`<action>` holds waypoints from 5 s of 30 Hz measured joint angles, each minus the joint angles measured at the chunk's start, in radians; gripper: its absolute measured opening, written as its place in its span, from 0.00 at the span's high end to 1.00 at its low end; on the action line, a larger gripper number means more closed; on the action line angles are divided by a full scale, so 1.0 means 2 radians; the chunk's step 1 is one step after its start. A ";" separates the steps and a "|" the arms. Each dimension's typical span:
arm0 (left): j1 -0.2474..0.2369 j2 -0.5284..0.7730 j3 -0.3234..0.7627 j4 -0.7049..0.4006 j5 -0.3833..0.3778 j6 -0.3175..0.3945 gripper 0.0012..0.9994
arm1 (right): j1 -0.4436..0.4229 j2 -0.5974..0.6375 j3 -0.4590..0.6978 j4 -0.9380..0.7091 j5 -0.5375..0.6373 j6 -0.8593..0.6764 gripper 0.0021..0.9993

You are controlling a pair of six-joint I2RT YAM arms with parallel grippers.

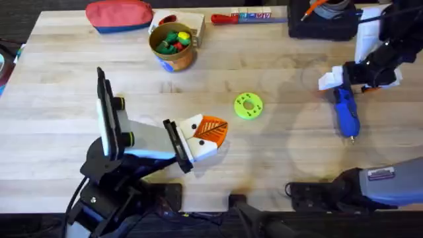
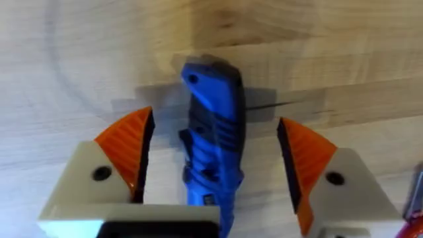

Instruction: Pick up the gripper from the table and insert it into the empty holder that is missing its gripper. Then pick up a screw, insert it into the mounting hole, and use the screwdriver to tighten it. Finally, clean up the table by picking up the vegetable and placing it into the bucket.

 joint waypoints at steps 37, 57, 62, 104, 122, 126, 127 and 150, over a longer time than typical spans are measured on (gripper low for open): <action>0.000 0.000 0.000 0.000 -0.002 0.000 1.00 | -0.014 0.036 0.011 -0.022 -0.033 -0.034 0.75; 0.000 0.000 0.000 0.000 -0.002 0.000 1.00 | -0.015 -0.146 0.031 -0.045 -0.042 -0.035 1.00; 0.000 0.000 0.000 0.000 -0.002 0.000 1.00 | -0.015 -0.263 0.037 -0.041 -0.053 -0.035 1.00; 0.000 0.000 0.000 0.000 -0.003 0.016 1.00 | 0.500 -0.389 -0.195 0.561 -0.356 0.114 1.00; 0.000 0.000 0.000 0.000 -0.003 0.022 1.00 | 0.500 -0.354 -0.195 0.615 -0.356 0.104 1.00; 0.000 0.000 0.000 0.000 -0.003 0.022 1.00 | 0.501 -0.354 -0.195 0.616 -0.356 0.105 1.00; 0.000 0.000 0.000 0.000 -0.003 0.022 1.00 | 0.501 -0.354 -0.195 0.616 -0.356 0.106 1.00; 0.000 0.000 0.000 0.000 -0.003 0.022 1.00 | 0.501 -0.341 -0.195 0.617 -0.356 0.132 1.00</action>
